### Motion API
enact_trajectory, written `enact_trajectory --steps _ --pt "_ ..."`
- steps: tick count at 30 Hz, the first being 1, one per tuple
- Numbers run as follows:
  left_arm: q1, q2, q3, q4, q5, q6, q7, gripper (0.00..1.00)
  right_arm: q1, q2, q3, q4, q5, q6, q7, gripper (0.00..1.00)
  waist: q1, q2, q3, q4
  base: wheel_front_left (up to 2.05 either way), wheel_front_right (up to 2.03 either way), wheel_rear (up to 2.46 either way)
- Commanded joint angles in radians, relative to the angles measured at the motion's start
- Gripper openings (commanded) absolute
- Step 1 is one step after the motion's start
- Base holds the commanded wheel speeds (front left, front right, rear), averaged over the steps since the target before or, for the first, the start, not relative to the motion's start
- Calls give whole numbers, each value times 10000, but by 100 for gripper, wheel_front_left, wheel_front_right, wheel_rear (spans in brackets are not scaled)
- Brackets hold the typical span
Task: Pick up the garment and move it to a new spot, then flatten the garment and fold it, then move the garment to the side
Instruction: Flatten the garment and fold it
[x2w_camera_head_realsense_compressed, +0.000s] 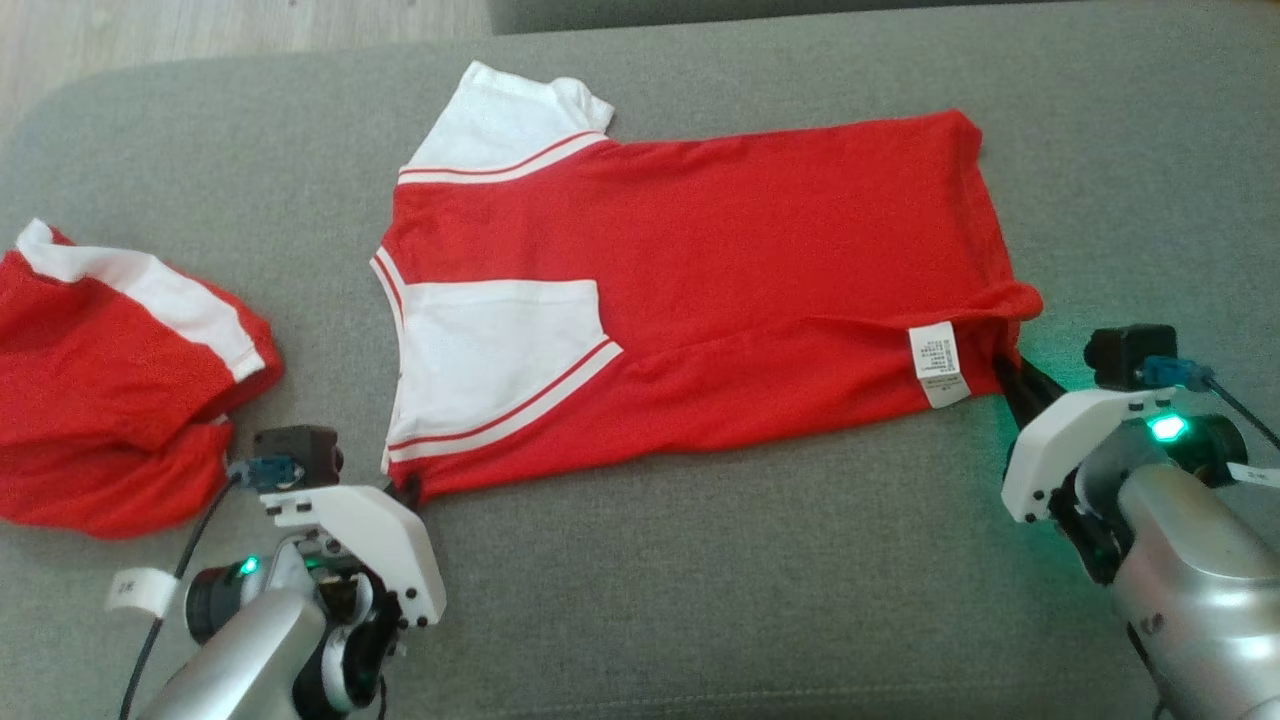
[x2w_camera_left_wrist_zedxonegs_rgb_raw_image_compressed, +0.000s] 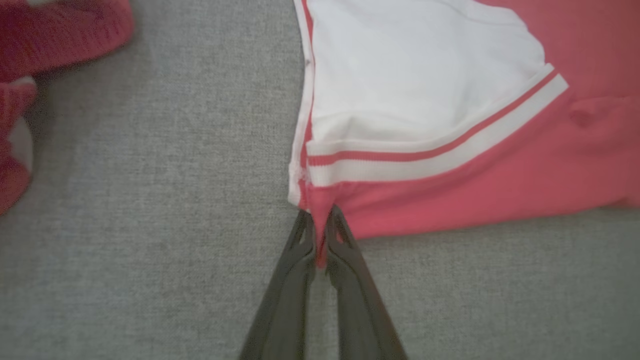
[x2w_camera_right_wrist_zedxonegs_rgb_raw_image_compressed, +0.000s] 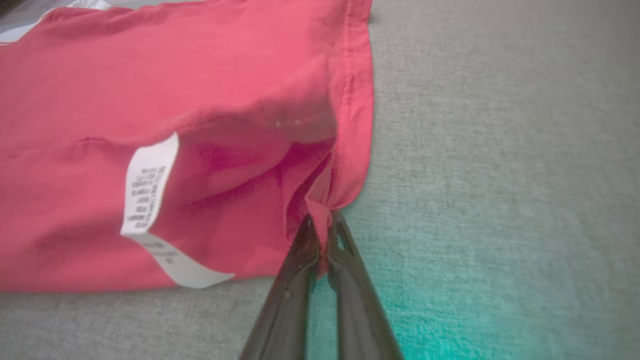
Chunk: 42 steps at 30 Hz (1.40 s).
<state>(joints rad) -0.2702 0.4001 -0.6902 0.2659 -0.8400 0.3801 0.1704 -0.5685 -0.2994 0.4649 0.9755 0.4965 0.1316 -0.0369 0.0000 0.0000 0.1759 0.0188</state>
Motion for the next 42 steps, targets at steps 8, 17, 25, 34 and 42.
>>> enact_trajectory --steps 8,17,25,34,42 --pt "-42 943 285 -697 26 -134 263 0 231 -631 301 -39 657 -9 307 0 0 0 -857 -25 0 0 0" --pt "1016 1927 -227 -2263 -36 66 1366 0 1408 -1370 538 -1335 1582 -9 1617 0 0 0 -1374 -157 0 0 0" --pt "2095 2446 -478 -3507 -291 562 1990 0 3223 -2071 45 -3121 2061 -9 2734 0 0 0 -1499 -307 0 0 0" --pt "1946 2632 -365 -3673 -269 559 2003 100 4287 -1883 -1448 -5011 1343 -9 3110 100 0 0 -1476 -462 0 0 0" --pt "-927 3057 83 -3937 378 -404 2491 100 3297 -1512 -3060 -6601 390 -9 3015 100 0 0 -670 -401 0 0 0"
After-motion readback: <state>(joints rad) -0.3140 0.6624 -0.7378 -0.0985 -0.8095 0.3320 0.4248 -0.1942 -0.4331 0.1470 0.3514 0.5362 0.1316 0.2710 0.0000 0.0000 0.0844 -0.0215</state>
